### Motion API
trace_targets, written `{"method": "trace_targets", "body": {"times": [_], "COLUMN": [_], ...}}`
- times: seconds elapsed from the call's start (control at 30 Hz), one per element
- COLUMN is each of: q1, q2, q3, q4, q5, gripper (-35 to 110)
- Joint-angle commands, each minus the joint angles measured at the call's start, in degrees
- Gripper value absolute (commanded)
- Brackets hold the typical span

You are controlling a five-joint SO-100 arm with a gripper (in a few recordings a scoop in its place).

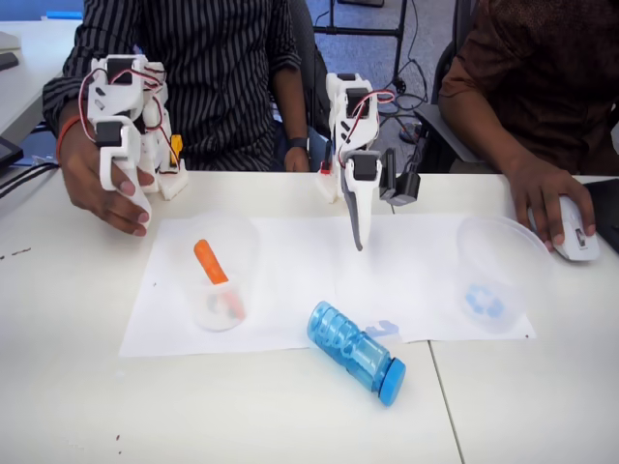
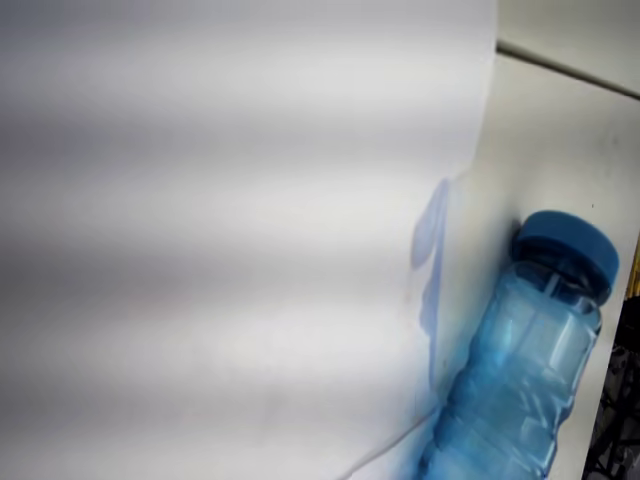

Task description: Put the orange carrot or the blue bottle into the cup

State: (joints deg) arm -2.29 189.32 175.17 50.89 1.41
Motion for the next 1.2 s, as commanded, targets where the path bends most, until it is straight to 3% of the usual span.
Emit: {"method": "trace_targets", "body": {"times": [0.0, 0.4, 0.93, 1.17], "q1": [-0.88, -0.44, -0.35, 6.33], "q2": [-1.05, -28.48, -59.15, -71.46], "q3": [-5.62, -34.98, -77.08, -85.43], "q4": [2.02, 10.28, 25.84, 30.59], "q5": [3.43, 11.07, 38.76, 39.02], "gripper": [15, 15, 16, 35]}}
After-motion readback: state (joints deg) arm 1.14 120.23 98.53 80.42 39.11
